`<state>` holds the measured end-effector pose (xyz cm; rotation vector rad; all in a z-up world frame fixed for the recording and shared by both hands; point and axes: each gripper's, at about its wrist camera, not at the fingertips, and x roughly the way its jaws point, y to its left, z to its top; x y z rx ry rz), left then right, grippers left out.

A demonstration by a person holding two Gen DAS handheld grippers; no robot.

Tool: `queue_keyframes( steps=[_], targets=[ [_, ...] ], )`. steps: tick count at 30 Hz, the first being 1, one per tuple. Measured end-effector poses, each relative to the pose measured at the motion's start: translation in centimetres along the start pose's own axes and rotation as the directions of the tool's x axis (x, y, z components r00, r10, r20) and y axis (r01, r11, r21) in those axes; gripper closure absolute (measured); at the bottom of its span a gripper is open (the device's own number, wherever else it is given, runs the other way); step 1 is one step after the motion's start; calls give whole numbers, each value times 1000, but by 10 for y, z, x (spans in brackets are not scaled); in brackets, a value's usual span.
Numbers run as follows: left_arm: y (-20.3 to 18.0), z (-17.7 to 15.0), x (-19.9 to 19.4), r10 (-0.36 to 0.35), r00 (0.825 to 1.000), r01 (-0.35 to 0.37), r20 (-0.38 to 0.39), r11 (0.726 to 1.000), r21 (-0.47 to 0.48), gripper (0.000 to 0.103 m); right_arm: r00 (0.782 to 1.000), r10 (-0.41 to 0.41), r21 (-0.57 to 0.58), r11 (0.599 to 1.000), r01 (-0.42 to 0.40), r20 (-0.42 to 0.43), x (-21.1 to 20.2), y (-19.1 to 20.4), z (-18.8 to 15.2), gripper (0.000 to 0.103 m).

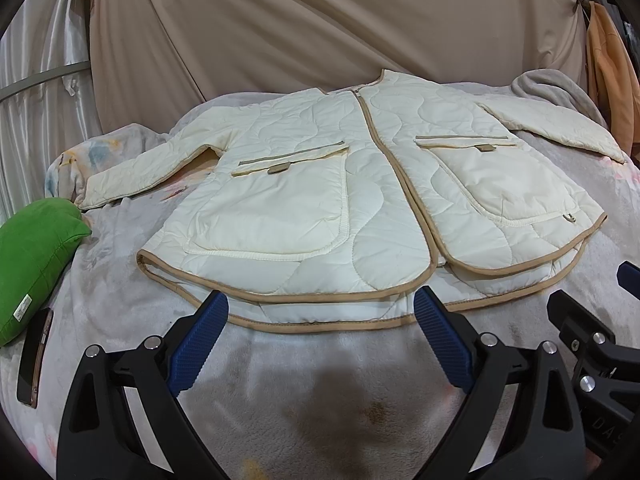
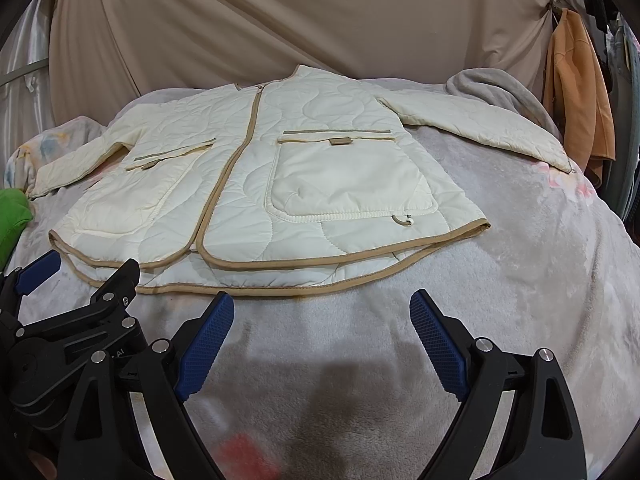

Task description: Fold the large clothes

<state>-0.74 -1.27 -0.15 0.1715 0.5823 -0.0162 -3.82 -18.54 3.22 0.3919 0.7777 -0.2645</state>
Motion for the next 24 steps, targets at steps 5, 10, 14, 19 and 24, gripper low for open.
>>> queue_keyframes(
  steps=[5,10,14,19,24],
  targets=[
    [0,0,0,0,1000,0,0,1000,0,11,1000,0,-1,1000,0,0,0,0,0,14],
    [0,0,0,1,1000,-1,0,1000,1,11,1000,1,0,1000,-1,0,0,0,0,14],
    [0,0,0,1,1000,-1,0,1000,1,11,1000,0,-1,1000,0,0,1,1,0,14],
    [0,-3,-1,25,1000,-25,1,1000,9,7,1000,1,0,1000,-1,0,1,1,1,14],
    [0,-6,-2,45,999,-45,-2,999,21,6,1000,6,12,1000,-5,-3,-2,-4,-2,14]
  ],
)
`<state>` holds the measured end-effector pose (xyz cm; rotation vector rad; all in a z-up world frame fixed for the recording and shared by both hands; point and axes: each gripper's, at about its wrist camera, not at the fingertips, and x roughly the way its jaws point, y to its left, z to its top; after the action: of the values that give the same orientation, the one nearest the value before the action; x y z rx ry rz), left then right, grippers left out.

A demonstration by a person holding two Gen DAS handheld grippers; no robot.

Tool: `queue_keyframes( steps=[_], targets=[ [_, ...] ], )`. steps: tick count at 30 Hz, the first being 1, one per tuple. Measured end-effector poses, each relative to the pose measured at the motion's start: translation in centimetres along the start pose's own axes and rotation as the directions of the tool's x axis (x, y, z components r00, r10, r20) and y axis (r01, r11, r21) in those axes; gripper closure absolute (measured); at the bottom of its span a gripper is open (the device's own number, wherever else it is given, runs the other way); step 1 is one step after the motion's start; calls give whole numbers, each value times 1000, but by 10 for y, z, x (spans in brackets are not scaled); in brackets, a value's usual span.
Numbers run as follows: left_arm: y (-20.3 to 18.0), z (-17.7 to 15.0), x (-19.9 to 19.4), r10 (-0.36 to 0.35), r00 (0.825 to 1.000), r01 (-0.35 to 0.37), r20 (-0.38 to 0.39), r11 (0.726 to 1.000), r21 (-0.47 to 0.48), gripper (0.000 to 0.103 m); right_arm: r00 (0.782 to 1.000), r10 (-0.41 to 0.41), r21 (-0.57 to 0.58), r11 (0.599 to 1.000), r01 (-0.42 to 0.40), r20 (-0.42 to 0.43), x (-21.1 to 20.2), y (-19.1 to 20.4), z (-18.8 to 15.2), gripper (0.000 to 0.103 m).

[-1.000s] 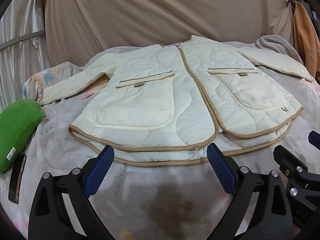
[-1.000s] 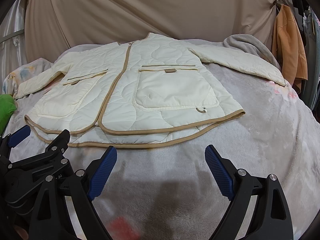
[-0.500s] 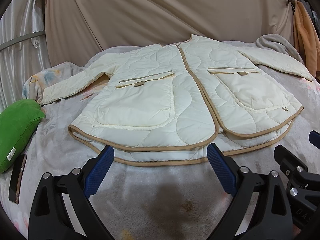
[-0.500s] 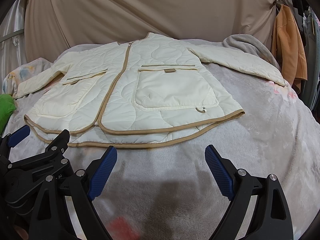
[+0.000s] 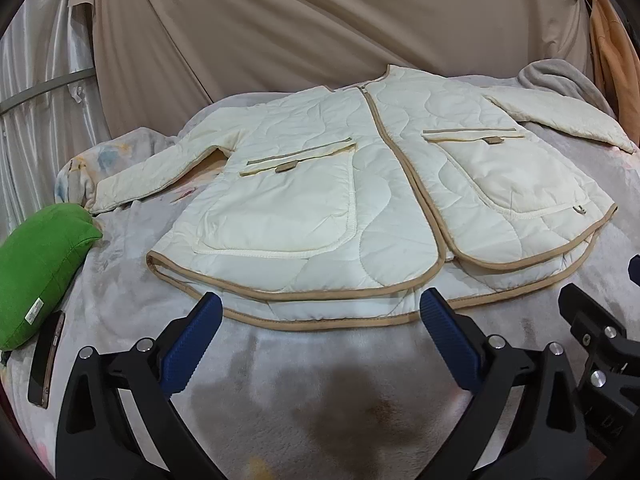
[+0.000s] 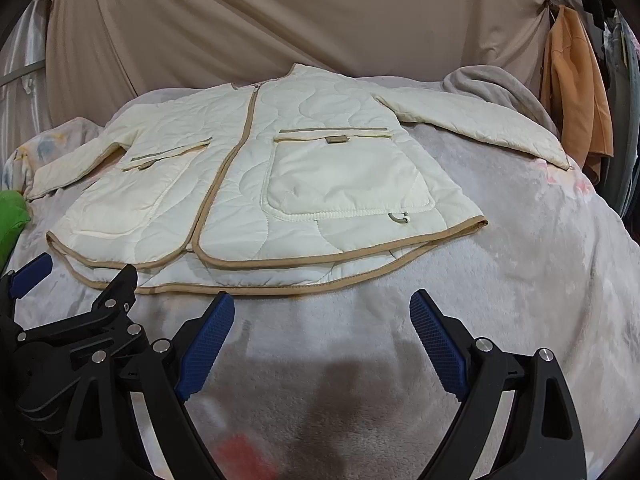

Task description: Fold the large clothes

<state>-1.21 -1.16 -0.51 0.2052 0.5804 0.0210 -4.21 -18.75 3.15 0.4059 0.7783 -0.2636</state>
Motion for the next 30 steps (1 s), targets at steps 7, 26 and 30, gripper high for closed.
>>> queue_keyframes(
  steps=[7,26,30],
  targets=[
    [18,7,-5,-110,994,110,-5,993,-44,6,997,69,41,997,-68,-24,-1,-25,14,15],
    [66,94,80,-77,994,73,-75,995,-61,6,996,-83,570,816,90,-38,152,-385,173,15],
    [70,105,104,-58,995,55,-81,998,-40,6,996,-76,697,712,86,-45,187,-437,178,16]
  ],
)
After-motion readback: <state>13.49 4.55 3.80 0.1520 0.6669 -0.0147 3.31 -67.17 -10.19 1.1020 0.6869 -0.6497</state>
